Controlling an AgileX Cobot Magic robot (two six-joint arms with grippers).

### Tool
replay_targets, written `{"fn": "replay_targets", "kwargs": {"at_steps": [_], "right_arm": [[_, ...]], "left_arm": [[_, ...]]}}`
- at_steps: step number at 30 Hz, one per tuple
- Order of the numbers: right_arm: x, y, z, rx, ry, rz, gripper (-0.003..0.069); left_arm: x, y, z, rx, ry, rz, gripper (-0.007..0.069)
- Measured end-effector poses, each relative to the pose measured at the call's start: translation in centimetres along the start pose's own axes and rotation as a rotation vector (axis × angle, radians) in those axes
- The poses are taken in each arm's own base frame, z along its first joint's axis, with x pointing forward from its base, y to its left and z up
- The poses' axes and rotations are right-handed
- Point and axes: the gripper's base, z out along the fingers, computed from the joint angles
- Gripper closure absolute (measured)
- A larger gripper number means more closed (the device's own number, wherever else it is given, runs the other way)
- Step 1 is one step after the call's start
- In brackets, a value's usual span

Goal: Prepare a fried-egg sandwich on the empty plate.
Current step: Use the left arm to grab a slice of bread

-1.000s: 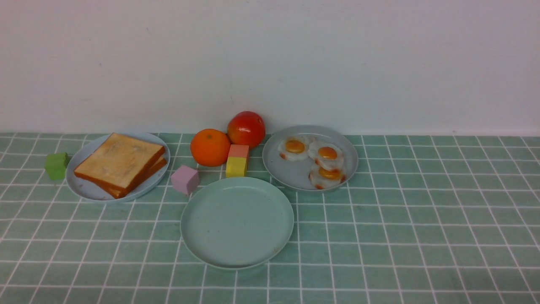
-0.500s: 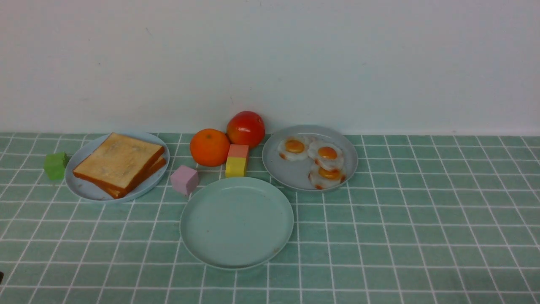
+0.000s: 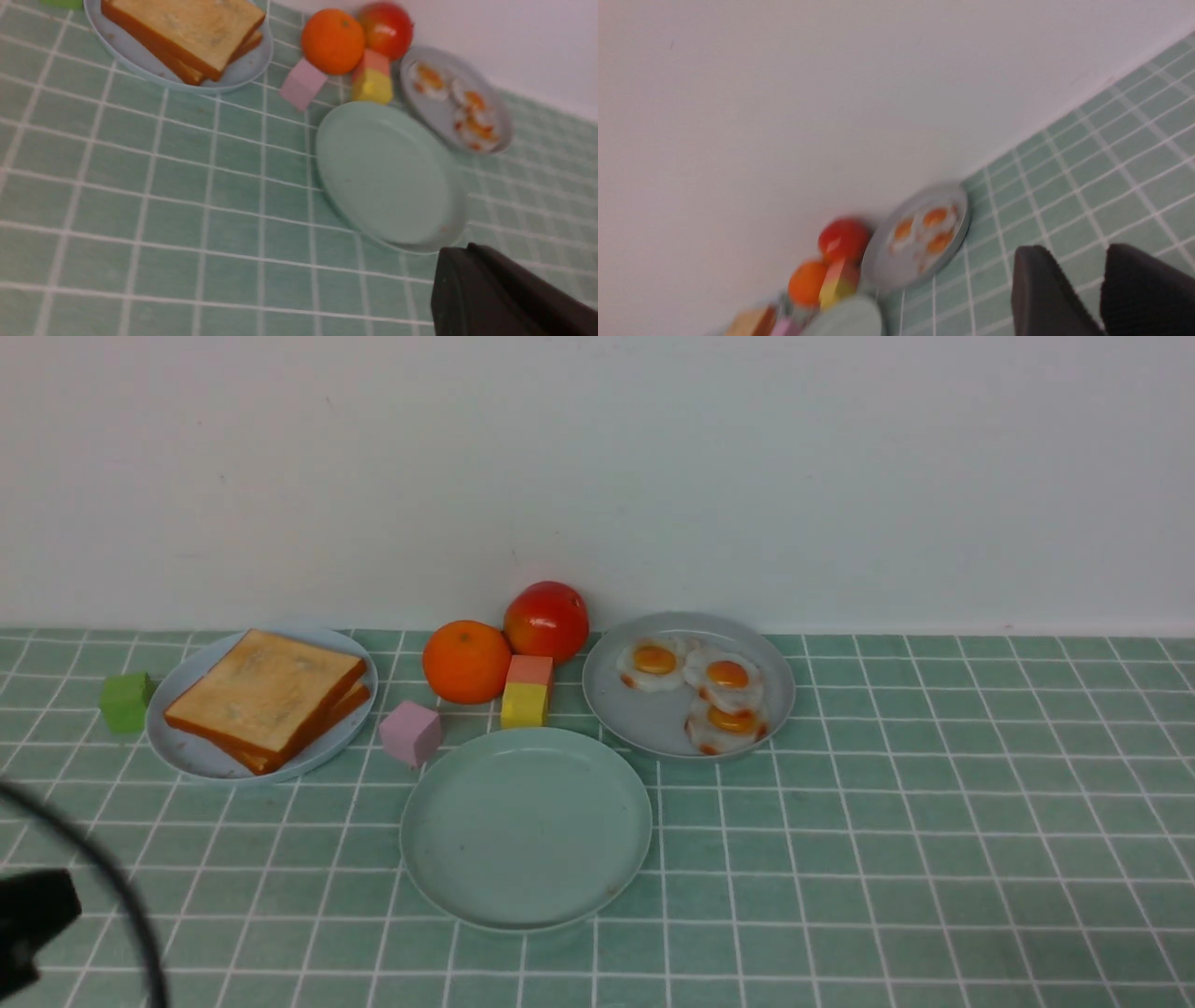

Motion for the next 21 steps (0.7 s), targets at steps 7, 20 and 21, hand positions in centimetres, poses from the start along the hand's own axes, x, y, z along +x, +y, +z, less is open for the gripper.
{"fn": "replay_targets", "kwargs": {"at_steps": [7, 20, 21], "right_arm": [[-6.4, 7.5, -0.8, -0.040, 0.382, -0.391, 0.0616], [-10.9, 13.6, 4.7, -0.096, 0.711, -0.615, 0.0649], [-11.0, 13.8, 4.8, -0.101, 0.713, -0.613, 0.0647]], "left_arm": [[-4.8, 0.2, 5.8, -0.075, 0.222, 0.058, 0.0638], [-7.0, -0.8, 19.8, -0.133, 0.452, 0.238, 0.0638], [-7.0, -0.4, 20.7, -0.155, 0.466, 0.239, 0.0638]]}}
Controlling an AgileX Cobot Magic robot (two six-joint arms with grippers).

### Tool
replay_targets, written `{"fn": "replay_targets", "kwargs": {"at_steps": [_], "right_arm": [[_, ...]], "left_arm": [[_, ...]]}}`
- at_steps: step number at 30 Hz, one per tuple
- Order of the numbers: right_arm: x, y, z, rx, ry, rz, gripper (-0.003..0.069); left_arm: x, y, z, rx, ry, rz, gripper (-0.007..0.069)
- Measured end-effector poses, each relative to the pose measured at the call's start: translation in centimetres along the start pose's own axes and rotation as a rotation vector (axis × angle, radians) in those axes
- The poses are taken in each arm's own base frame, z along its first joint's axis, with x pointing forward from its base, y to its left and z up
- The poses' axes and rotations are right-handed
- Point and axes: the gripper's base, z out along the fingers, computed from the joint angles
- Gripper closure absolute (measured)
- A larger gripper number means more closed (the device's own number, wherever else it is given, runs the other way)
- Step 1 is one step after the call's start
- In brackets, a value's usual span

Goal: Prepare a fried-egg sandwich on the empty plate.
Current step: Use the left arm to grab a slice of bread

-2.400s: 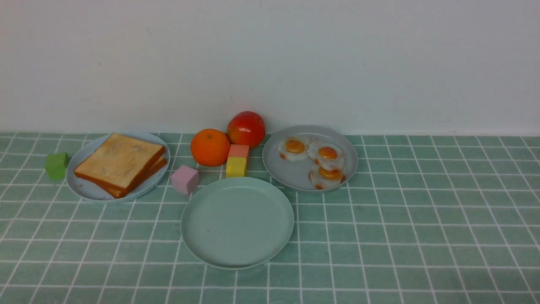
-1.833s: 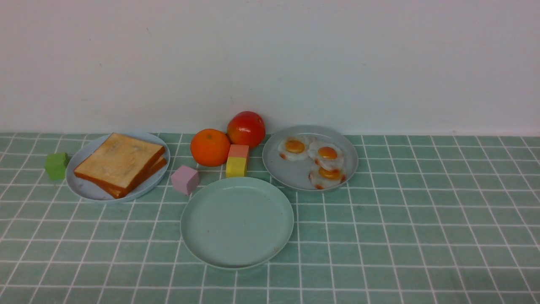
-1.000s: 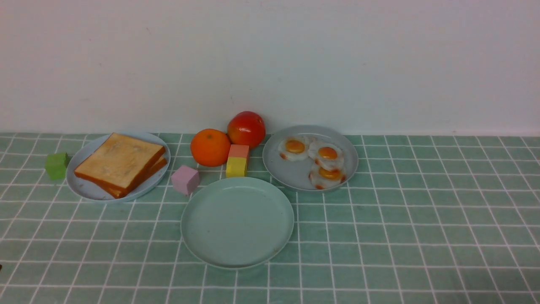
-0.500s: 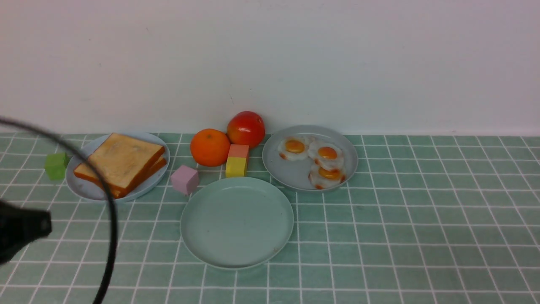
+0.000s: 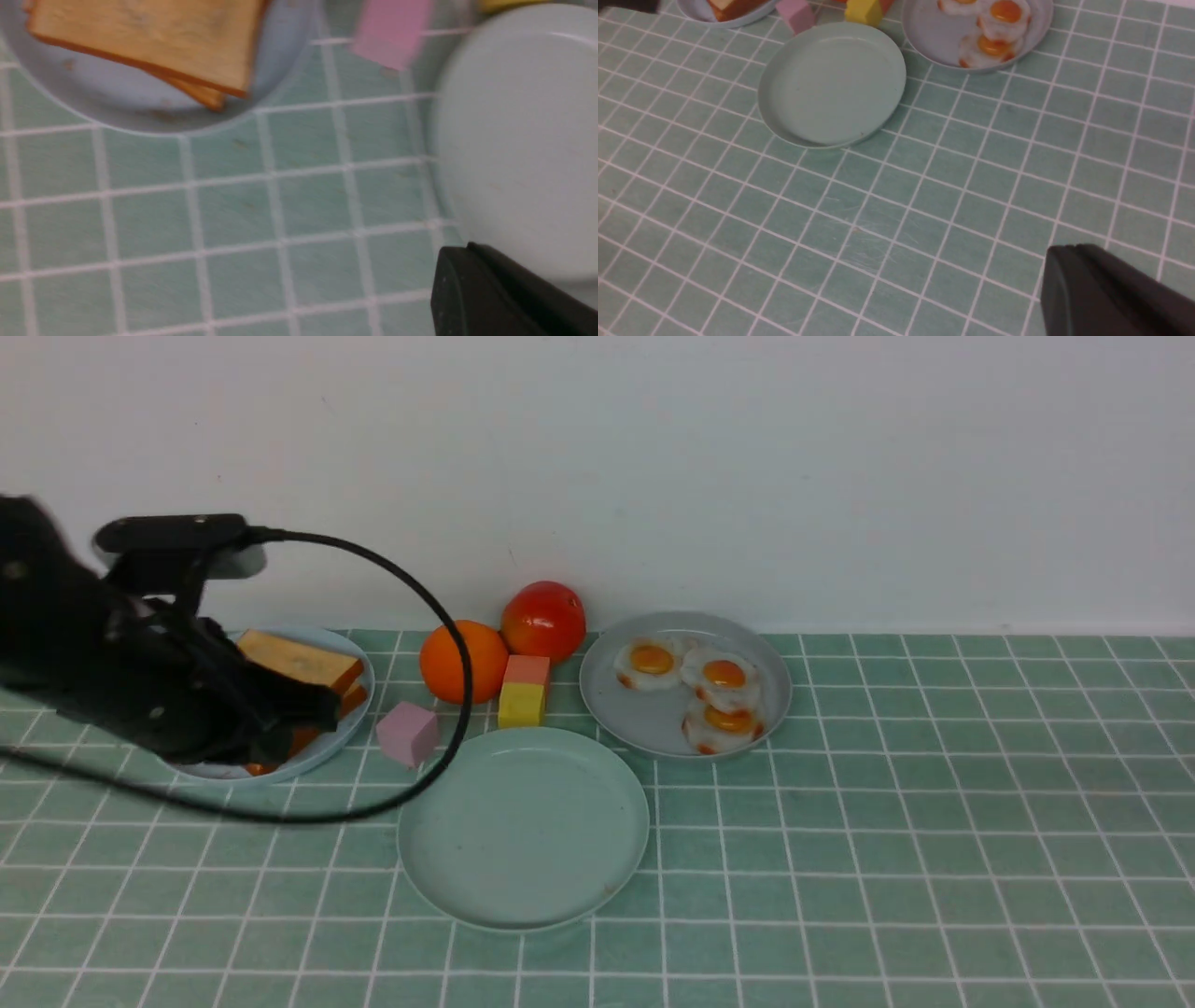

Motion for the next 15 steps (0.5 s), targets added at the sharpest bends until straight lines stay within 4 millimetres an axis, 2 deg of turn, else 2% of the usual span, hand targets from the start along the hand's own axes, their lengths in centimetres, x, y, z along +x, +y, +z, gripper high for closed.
{"fn": "replay_targets", "kwargs": {"at_steps": [2, 3, 7, 12, 15], "right_arm": [[-0.2, 0.1, 0.0, -0.006, -0.001, 0.003, 0.0644], [-0.2, 0.1, 0.1, -0.006, -0.001, 0.003, 0.0644], [-0.2, 0.0, 0.0, -0.005, -0.002, 0.002, 0.0638], [-0.1, 0.0, 0.0, 0.005, 0.006, -0.005, 0.0637], [-0.1, -0.1, 0.0, 0.006, 0.014, -0.007, 0.0637]], "left_arm": [[-1.2, 0.8, 1.6, -0.037, 0.014, -0.010, 0.0638], [-1.6, 0.9, 1.6, -0.040, 0.009, -0.009, 0.0638], [-3.9, 2.3, 4.8, -0.070, 0.029, -0.010, 0.0608], [-5.4, 2.9, 8.9, -0.090, 0.039, 0.087, 0.0433], [-5.6, 3.1, 10.3, -0.093, 0.038, 0.149, 0.0315]]}}
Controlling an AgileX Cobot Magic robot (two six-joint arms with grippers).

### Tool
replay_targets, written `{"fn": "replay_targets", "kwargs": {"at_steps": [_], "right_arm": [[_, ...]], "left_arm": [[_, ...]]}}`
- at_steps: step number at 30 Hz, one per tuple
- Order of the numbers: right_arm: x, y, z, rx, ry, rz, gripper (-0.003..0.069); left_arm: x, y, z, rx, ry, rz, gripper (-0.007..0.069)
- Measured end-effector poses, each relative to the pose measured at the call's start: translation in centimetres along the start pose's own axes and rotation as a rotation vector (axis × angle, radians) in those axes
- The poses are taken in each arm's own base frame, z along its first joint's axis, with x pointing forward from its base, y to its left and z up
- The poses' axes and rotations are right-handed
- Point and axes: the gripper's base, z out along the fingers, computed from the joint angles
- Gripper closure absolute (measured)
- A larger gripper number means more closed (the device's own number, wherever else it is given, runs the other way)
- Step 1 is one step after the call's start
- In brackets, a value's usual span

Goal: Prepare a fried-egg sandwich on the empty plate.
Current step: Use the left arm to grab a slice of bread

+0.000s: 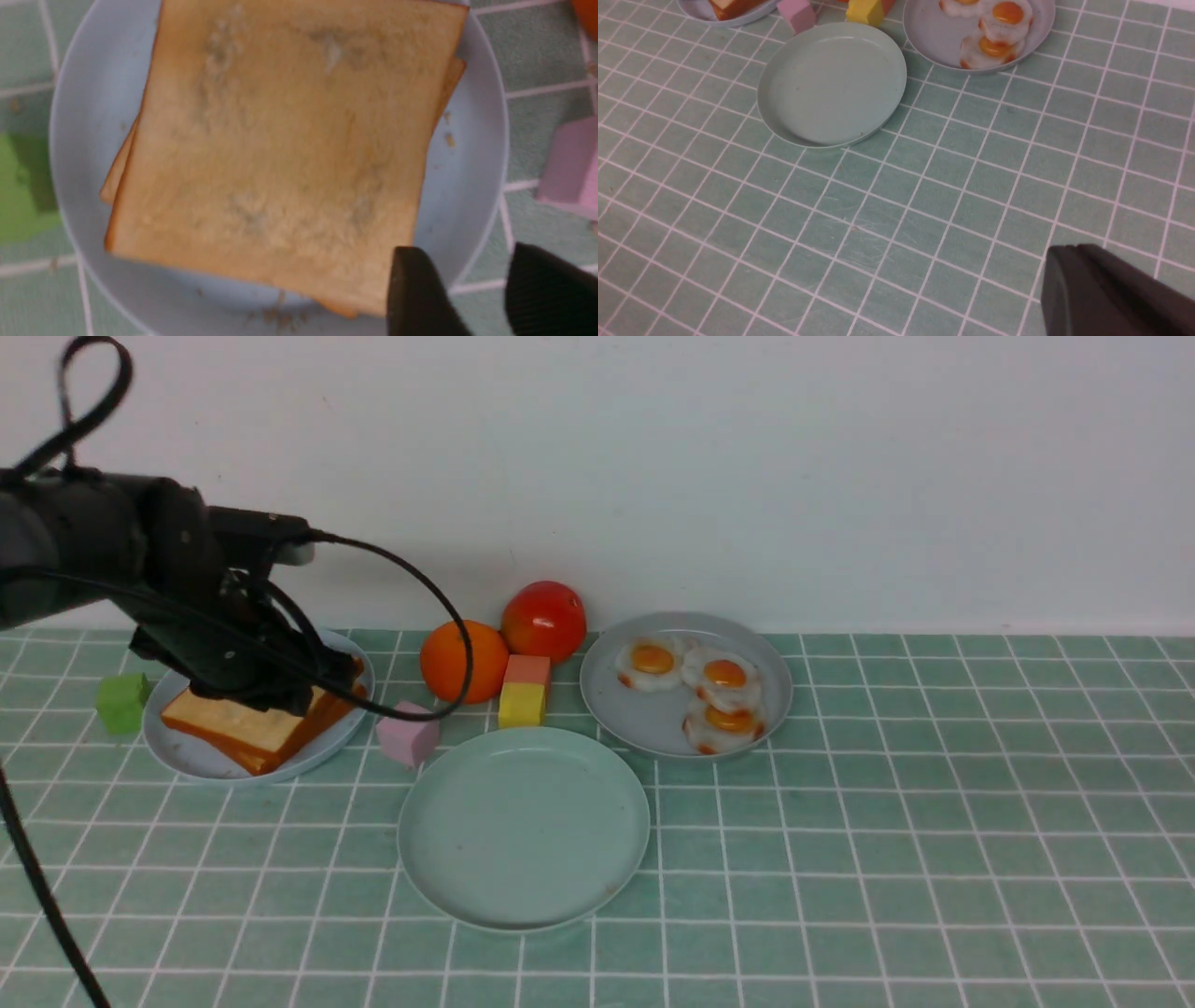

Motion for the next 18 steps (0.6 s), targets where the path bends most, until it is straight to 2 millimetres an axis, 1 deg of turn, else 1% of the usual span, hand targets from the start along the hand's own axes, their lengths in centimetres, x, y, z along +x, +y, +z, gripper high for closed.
{"fn": "replay_targets", "kwargs": {"at_steps": [3, 6, 8, 13, 18], "right_arm": [[0.1, 0.1, 0.0, -0.006, 0.007, 0.003, 0.0637], [0.1, 0.2, 0.0, -0.017, 0.009, 0.010, 0.0632], [0.1, 0.2, 0.0, -0.019, 0.010, 0.011, 0.0630], [0.1, 0.2, 0.0, -0.019, 0.011, 0.011, 0.0624], [0.1, 0.2, -0.1, -0.020, 0.014, 0.010, 0.0617]], "left_arm": [[0.0, 0.1, 1.2, -0.020, -0.012, 0.065, 0.0221], [0.0, 0.3, 1.9, -0.038, -0.026, 0.107, 0.0186], [0.0, 0.3, 2.2, -0.040, -0.029, 0.114, 0.0180], [0.6, 0.1, 3.8, -0.028, 0.005, 0.107, 0.0179], [0.6, 0.1, 3.9, -0.027, 0.010, 0.107, 0.0186]]}}
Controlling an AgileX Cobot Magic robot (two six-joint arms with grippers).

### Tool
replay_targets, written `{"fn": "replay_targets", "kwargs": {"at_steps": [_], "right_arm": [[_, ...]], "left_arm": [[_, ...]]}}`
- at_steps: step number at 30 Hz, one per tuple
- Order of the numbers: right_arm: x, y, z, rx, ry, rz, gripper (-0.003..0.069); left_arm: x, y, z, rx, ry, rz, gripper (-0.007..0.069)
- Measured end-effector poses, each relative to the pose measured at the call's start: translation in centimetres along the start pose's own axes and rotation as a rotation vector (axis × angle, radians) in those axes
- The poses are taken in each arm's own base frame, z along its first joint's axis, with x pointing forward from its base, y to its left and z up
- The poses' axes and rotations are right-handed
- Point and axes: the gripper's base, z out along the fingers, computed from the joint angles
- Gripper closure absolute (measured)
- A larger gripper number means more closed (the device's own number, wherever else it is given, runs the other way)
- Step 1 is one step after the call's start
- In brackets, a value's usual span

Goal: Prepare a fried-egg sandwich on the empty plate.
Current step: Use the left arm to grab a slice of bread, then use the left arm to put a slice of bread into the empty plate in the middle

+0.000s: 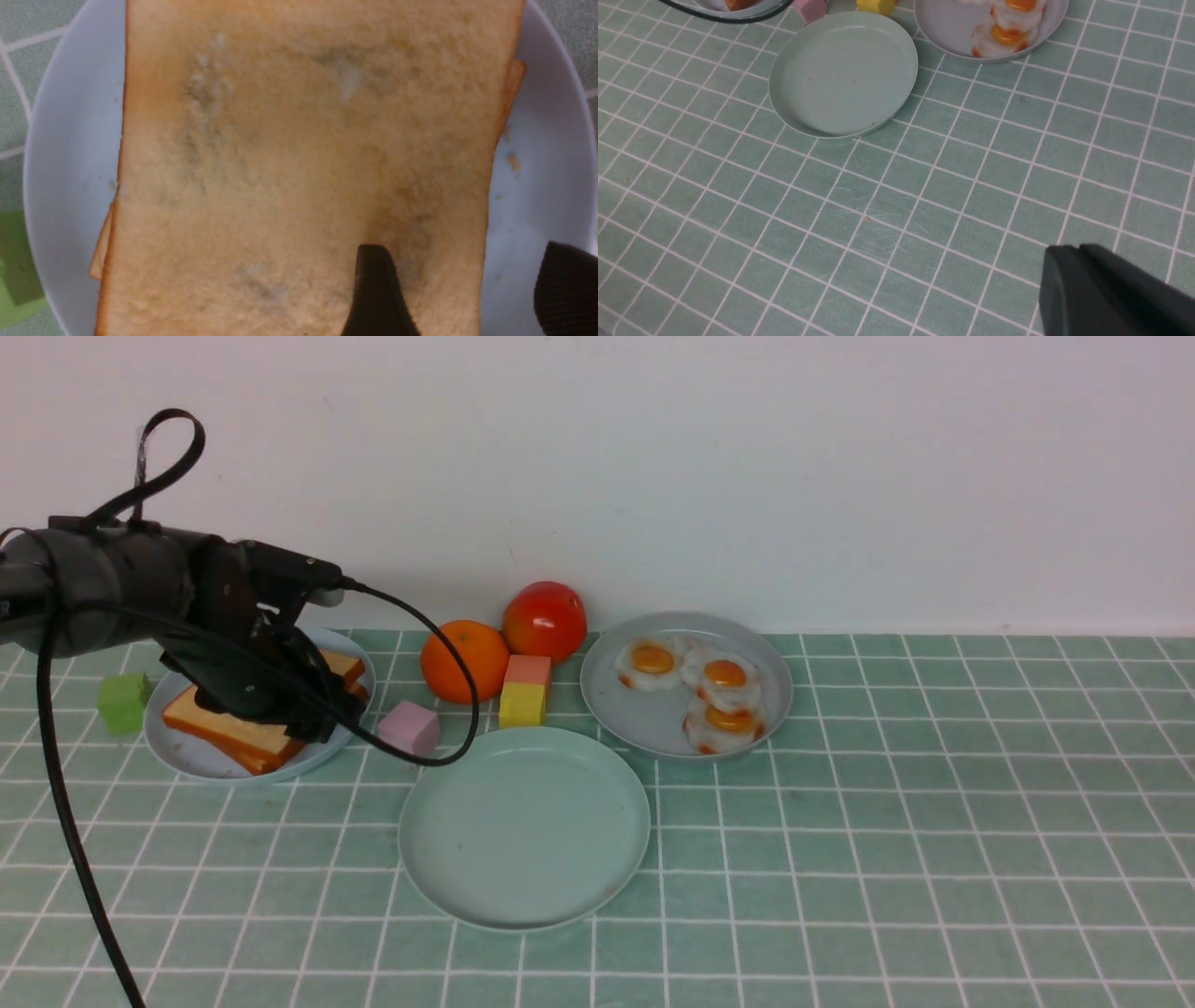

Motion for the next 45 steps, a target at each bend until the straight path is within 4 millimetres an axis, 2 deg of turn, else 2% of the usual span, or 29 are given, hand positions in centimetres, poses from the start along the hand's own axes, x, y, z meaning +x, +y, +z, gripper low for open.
{"fn": "replay_targets", "kwargs": {"at_steps": [2, 4, 6, 8, 9, 15, 17, 22, 32, 35, 38, 41, 45], "right_arm": [[0.0, 0.0, 0.0, 0.000, 0.002, 0.000, 0.0615], [0.1, 0.0, 0.0, -0.002, 0.008, 0.000, 0.0613], [0.1, 0.0, 0.0, -0.005, 0.017, 0.001, 0.0609], [0.2, 0.1, 0.0, -0.006, 0.019, 0.002, 0.0608], [0.2, 0.1, 0.0, -0.008, 0.024, 0.003, 0.0606], [0.3, 0.3, 0.0, -0.031, 0.031, 0.016, 0.0603], [0.3, 0.4, 0.0, -0.043, 0.038, 0.022, 0.0599], [0.4, 0.4, 0.0, -0.046, 0.041, 0.024, 0.0596], [0.4, 0.4, 0.0, -0.047, 0.041, -0.002, 0.0587], [0.4, 0.4, 0.0, -0.047, 0.041, -0.014, 0.0585], [0.4, 0.4, 0.0, -0.048, 0.041, -0.027, 0.0582], [0.4, 0.4, 0.0, -0.048, 0.041, -0.031, 0.0578], [0.4, 0.4, 0.0, -0.048, 0.041, -0.031, 0.0574]], "left_arm": [[0.0, 0.0, 0.2, 0.000, 0.000, 0.002, 0.0211], [0.0, 0.0, 0.2, -0.005, -0.001, 0.010, 0.0270], [0.0, 0.2, 0.2, -0.014, -0.002, 0.025, 0.0363], [0.0, 0.2, 0.2, -0.016, -0.003, 0.034, 0.0404], [0.0, 0.2, 0.3, -0.019, -0.001, 0.049, 0.0453], [0.0, 0.1, 0.3, -0.025, 0.006, 0.073, 0.0542], [0.0, 0.1, 0.2, -0.026, 0.010, 0.073, 0.0606], [-0.1, 0.2, -0.4, -0.027, 0.015, 0.072, 0.0620], [-1.6, 0.8, -7.3, -0.049, -0.064, 0.046, 0.0620], [-1.8, 0.2, -8.7, -0.041, -0.069, 0.054, 0.0620], [-1.8, -2.7, -10.5, 0.001, -0.084, 0.099, 0.0620], [-1.3, -8.4, -12.1, 0.086, -0.091, 0.205, 0.0620], [0.2, -14.4, -12.8, 0.178, -0.057, 0.311, 0.0620]]}}
